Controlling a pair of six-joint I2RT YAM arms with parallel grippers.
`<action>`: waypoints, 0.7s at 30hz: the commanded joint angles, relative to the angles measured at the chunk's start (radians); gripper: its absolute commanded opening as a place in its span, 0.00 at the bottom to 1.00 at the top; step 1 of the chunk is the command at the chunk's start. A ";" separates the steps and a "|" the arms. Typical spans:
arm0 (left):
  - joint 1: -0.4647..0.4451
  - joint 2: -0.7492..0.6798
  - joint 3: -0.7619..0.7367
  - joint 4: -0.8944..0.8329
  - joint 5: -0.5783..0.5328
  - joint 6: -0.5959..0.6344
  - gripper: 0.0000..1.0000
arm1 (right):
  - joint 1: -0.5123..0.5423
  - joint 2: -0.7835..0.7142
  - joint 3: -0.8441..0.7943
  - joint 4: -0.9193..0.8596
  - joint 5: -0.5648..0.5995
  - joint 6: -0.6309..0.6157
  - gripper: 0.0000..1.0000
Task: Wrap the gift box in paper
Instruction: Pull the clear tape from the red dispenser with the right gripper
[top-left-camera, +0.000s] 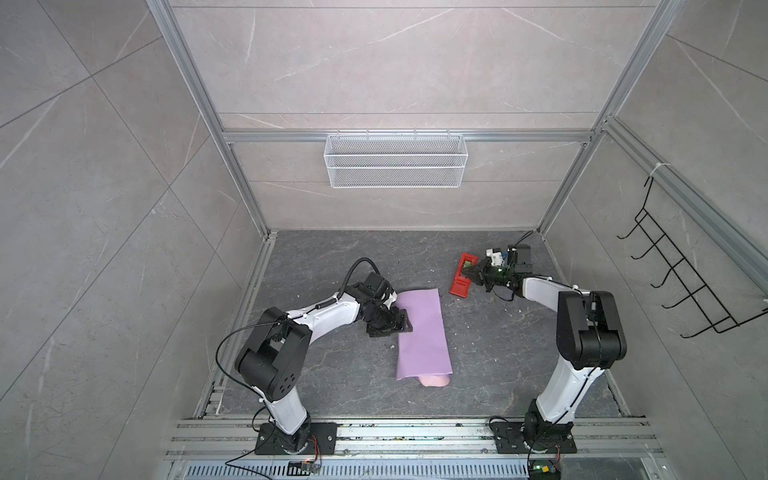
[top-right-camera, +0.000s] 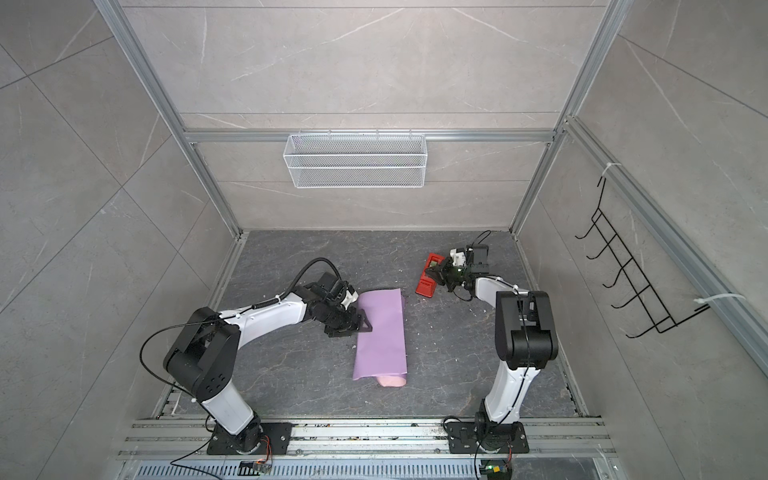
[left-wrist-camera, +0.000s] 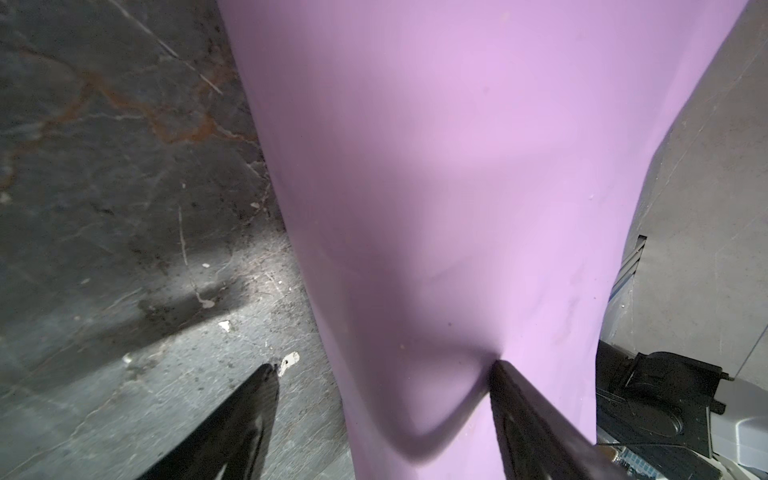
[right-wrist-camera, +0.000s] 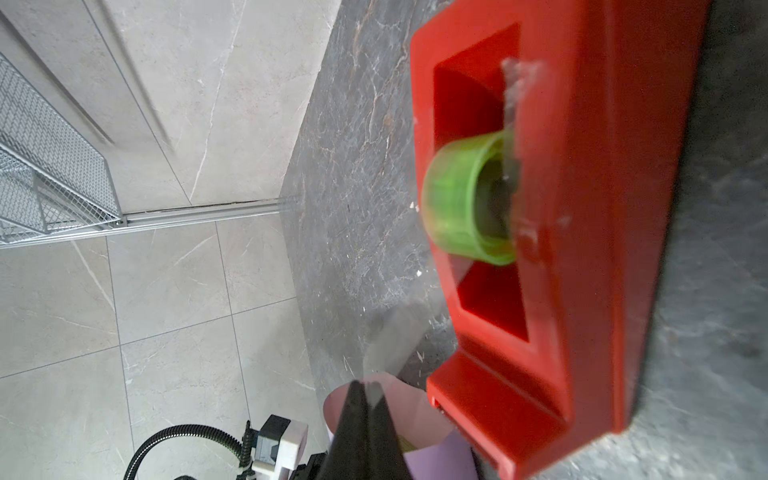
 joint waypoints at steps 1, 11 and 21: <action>-0.005 0.034 -0.025 -0.086 -0.077 0.028 0.81 | 0.022 -0.067 -0.014 0.025 -0.037 0.020 0.00; -0.005 0.036 -0.023 -0.085 -0.077 0.028 0.81 | 0.032 -0.097 -0.032 0.010 -0.019 0.016 0.00; -0.005 0.035 -0.025 -0.085 -0.077 0.028 0.81 | 0.032 -0.070 -0.003 -0.005 -0.014 0.012 0.00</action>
